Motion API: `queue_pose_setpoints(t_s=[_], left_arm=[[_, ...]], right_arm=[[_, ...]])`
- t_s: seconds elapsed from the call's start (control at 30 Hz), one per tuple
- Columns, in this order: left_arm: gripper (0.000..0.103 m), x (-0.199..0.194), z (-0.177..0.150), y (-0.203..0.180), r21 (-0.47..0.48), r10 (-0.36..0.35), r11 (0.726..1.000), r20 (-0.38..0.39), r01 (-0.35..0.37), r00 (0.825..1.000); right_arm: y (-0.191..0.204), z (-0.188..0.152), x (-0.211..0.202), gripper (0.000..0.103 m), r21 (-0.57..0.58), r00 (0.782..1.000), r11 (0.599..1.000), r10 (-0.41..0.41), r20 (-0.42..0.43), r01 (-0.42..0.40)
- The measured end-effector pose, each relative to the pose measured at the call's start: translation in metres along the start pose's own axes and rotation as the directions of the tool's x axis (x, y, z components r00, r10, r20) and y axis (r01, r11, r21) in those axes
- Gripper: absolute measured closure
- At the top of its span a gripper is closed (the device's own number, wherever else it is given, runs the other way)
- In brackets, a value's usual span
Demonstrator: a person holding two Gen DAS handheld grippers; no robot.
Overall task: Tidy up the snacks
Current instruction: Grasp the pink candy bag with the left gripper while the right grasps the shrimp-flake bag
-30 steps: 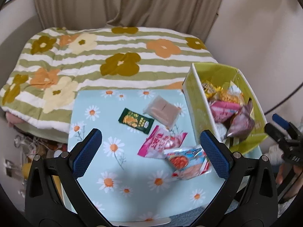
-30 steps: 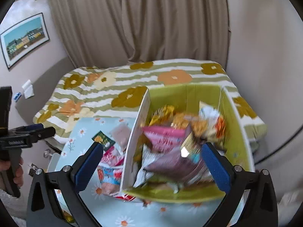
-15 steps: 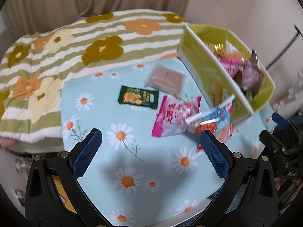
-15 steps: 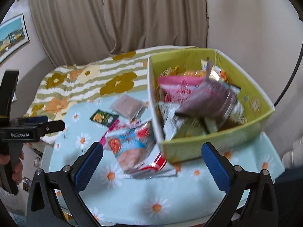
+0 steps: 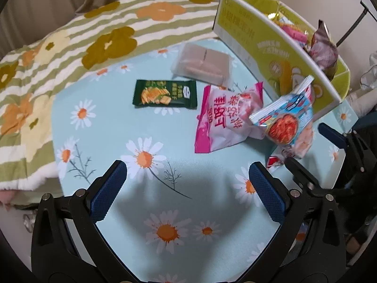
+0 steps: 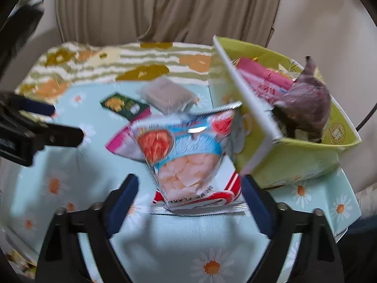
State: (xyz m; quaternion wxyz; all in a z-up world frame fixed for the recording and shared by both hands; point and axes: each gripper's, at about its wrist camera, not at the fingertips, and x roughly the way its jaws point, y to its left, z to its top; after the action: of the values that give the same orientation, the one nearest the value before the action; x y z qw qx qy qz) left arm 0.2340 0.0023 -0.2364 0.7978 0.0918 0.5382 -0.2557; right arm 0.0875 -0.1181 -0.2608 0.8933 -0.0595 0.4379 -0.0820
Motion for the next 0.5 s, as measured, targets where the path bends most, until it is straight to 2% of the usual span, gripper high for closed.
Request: queue_pose_setpoints(t_s=[0.23, 0.3, 0.33, 0.5], left_arm=[[0.001, 0.025, 0.0, 0.002, -0.017, -0.03, 0.999, -0.033, 0.029, 0.999], [0.001, 0.03, 0.002, 0.001, -0.022, -0.036, 0.999, -0.037, 0.035, 0.999], [0.001, 0.032, 0.004, 0.0, -0.023, -0.04, 0.999, -0.038, 0.039, 0.998], [0.001, 0.04, 0.014, -0.007, -0.009, -0.051, 0.999, -0.035, 0.05, 0.998]], right_arm=[[0.01, -0.001, 0.021, 0.028, -0.039, 0.998, 0.997, -0.065, 0.016, 0.066], [0.012, 0.0, 0.024, 0.037, -0.047, 0.997, 0.996, -0.071, 0.023, 0.072], [0.012, 0.001, 0.025, 0.045, -0.053, 0.997, 0.996, -0.074, 0.025, 0.076], [0.006, -0.001, 0.018, 0.055, -0.028, 0.998, 0.999, -0.041, 0.045, 0.042]])
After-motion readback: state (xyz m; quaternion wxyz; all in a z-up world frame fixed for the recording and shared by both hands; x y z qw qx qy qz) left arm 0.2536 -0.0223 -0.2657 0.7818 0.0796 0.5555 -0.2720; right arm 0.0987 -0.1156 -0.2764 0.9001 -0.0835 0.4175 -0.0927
